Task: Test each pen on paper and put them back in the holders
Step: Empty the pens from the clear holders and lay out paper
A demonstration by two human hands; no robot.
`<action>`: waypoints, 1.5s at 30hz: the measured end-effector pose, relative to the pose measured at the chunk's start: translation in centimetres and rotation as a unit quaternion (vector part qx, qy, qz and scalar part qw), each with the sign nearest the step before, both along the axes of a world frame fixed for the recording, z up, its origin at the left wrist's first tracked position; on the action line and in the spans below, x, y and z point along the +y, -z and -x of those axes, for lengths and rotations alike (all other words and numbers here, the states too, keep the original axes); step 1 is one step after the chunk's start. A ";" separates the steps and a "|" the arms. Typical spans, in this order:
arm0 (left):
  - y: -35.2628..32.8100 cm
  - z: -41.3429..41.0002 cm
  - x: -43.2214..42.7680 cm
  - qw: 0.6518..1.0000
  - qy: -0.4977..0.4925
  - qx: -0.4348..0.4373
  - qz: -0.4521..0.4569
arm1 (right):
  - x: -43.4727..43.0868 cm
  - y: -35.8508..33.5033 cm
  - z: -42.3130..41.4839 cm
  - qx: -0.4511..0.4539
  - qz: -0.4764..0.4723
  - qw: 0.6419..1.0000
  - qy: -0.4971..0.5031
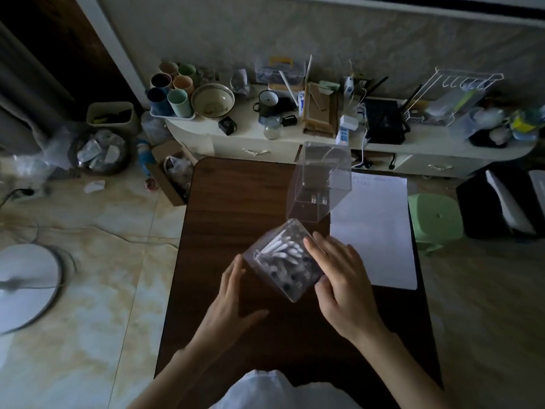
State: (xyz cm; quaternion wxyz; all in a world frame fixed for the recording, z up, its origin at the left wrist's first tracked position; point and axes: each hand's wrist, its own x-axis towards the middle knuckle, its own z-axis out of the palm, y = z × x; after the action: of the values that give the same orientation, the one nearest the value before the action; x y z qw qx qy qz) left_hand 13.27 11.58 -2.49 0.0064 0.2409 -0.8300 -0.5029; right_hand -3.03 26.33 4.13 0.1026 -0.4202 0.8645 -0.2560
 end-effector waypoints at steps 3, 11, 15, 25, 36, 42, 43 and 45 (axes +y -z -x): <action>0.9 1.2 -3.8 0.993 0.052 -0.020 0.100 | -0.3 -0.4 -1.1 -0.016 -0.024 1.000 0.004; 1.9 8.4 -7.0 0.908 0.348 -0.055 0.227 | 2.5 1.0 -1.5 -0.041 -0.012 0.999 -0.012; 2.3 9.5 -4.8 0.905 0.362 -0.020 0.224 | 6.0 1.8 -1.1 -0.081 0.023 0.996 0.003; 0.2 9.8 -3.3 0.874 0.369 0.007 0.318 | 13.0 4.4 2.5 -0.181 -0.076 0.981 -0.002; -1.4 11.2 -2.7 0.802 0.302 -0.032 0.515 | 10.6 8.4 8.4 -0.102 -0.196 0.971 -0.096; -1.9 11.6 -3.6 0.796 0.298 -0.053 0.525 | 9.8 9.2 9.3 -0.134 -0.152 0.973 -0.106; -2.0 11.6 -3.6 0.795 0.300 -0.053 0.524 | 9.8 9.2 9.4 -0.137 -0.148 0.973 -0.108; -2.4 11.6 -3.7 0.799 0.299 -0.051 0.519 | 9.7 9.1 9.5 -0.139 -0.140 0.974 -0.113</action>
State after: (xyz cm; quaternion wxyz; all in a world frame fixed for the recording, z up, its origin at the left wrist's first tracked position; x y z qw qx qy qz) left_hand 1.62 7.92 -0.10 -0.0628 -0.0336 -0.9967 0.0396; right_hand -12.51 36.01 -4.93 0.3077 -0.4570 0.8160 -0.1752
